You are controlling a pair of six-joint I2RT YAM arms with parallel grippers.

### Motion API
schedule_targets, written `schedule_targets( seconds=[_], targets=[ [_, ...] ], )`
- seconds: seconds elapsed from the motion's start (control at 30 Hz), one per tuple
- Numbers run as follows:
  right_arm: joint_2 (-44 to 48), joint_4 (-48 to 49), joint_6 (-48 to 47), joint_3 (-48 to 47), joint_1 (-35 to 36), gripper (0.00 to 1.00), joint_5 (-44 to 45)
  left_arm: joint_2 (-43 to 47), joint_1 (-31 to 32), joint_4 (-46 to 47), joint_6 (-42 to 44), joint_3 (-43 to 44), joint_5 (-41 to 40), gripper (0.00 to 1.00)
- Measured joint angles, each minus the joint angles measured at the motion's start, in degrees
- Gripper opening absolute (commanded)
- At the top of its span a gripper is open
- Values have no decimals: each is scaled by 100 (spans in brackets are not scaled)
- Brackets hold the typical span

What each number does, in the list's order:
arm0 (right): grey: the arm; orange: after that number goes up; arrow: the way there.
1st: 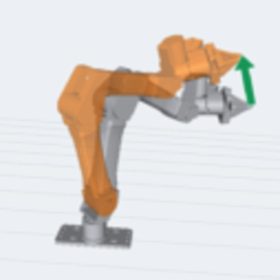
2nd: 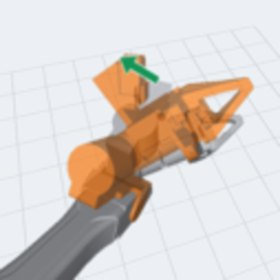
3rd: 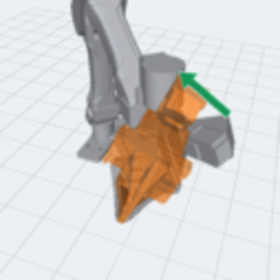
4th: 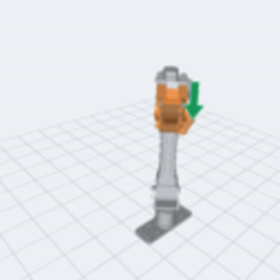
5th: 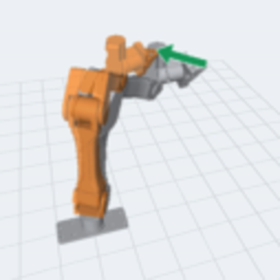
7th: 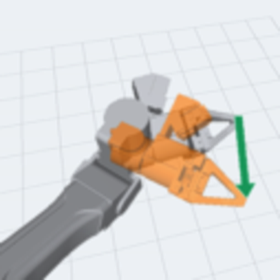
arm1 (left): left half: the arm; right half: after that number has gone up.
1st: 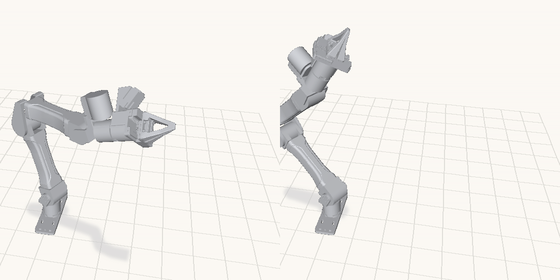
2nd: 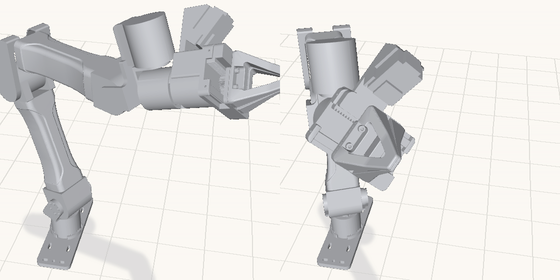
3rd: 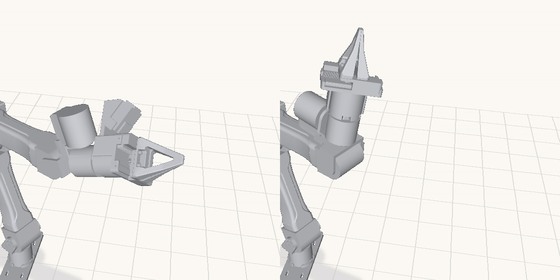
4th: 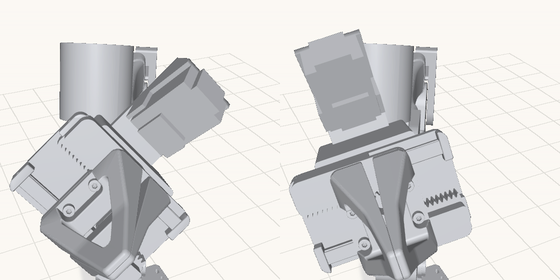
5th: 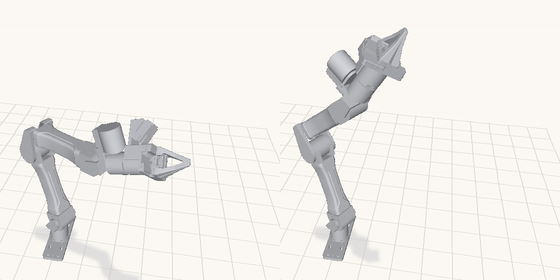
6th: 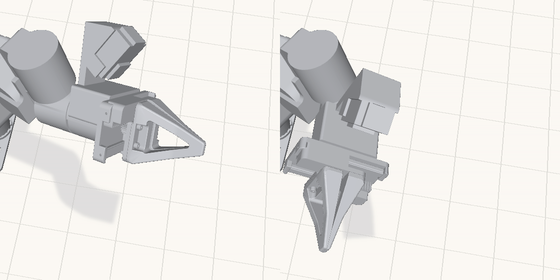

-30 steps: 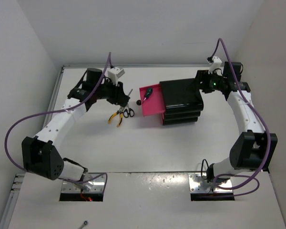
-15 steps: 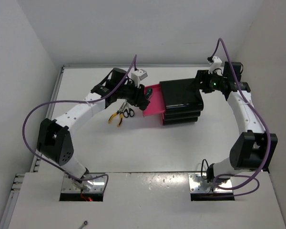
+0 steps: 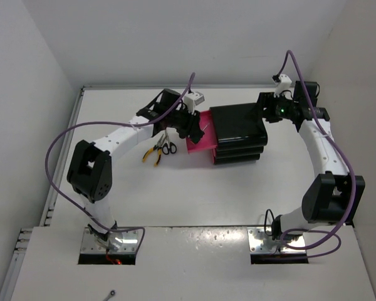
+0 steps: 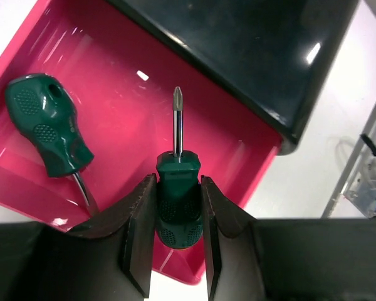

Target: Sort the tools into containers

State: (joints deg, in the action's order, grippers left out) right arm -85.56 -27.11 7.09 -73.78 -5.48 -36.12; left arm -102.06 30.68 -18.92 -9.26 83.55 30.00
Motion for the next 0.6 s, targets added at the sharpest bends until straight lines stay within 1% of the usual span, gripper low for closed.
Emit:
schedule_targets(
  seconds=[0.03,0.07,0.1,0.2,0.3,0.4,0.6],
  targets=[
    [0,-13,0,-7,0,76,2,-35,0,0,11,9,-31,22],
    [0,-15,0,-9,0,76,2,-76,0,2,24,17,-59,29],
    [0,-22,0,-9,-2,76,2,-111,2,9,46,24,-85,33],
    [0,-33,0,-9,0,76,2,-181,13,13,107,37,-136,50],
    [0,-46,0,-9,0,76,2,-256,20,13,170,131,-122,58],
    [0,-46,-2,-9,0,76,2,-273,22,57,181,216,-59,64],
    [0,-46,-7,-9,0,76,2,-81,-13,328,63,197,72,62]
  ],
)
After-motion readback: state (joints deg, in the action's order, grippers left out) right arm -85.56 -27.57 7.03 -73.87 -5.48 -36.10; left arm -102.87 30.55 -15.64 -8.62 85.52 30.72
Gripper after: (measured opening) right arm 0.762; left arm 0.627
